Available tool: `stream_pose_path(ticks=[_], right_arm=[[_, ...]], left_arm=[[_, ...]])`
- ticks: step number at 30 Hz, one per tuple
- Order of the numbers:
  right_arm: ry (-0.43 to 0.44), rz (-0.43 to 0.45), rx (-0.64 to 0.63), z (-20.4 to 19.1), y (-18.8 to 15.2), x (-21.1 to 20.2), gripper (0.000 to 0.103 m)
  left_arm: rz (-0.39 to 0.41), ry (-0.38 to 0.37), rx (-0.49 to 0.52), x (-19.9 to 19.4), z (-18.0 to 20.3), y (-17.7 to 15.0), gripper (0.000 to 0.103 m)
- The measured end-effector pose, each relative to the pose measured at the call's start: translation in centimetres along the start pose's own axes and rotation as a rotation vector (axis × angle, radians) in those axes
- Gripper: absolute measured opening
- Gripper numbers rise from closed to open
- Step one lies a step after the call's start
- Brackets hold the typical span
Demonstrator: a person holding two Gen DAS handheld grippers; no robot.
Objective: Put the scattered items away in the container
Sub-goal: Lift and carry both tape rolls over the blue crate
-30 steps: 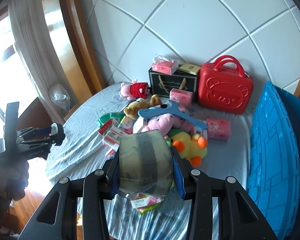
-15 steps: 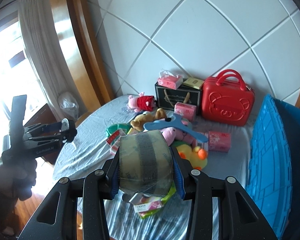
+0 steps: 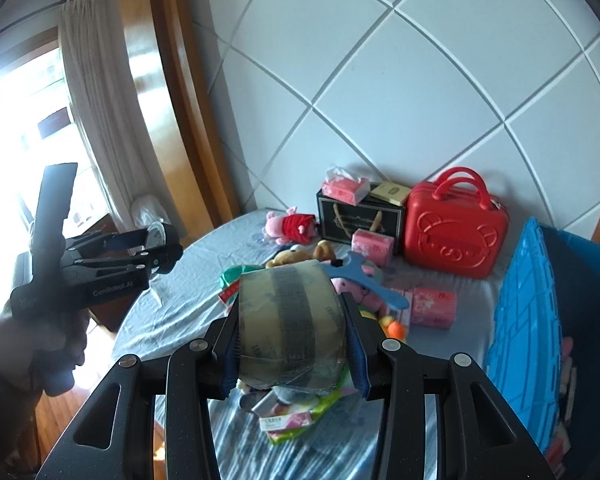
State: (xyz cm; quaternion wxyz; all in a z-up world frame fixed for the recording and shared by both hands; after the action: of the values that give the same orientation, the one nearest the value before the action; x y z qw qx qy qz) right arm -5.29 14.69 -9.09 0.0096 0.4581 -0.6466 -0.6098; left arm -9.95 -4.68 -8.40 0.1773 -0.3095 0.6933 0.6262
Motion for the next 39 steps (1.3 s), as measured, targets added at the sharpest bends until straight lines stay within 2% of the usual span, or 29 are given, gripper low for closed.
stream_pose_path(ticks=[8,14,39], right_arm=[[0.000,0.031,0.010,3.2,0.1,-2.9,0.042],[-0.031,0.054,0.039,6.9,0.0,-5.2,0.042],[-0.229,0.142,0.189,19.9,-1.9,-15.5,0.042]], left_arm=[[0.024,-0.008,0.038,-1.2,4.9,2.2,0.056],[0.035,-0.022,0.081,-1.5,9.0,4.0,0.056],[0.085,-0.214,0.282,-2.9,29.4,8.8,0.056]])
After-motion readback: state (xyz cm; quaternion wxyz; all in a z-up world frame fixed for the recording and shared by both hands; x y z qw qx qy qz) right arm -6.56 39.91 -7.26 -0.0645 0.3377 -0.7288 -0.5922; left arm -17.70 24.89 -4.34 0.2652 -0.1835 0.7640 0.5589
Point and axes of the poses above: each gripper's, at about its wrist camera, not at the fingertips, and x roughly the way its jaws point, z to its right, y to its top, the point moved 8 cm from there along x, roughly the way its jaws point, and after that the axes turned 10 degrees about y, right-handed, at the moved point
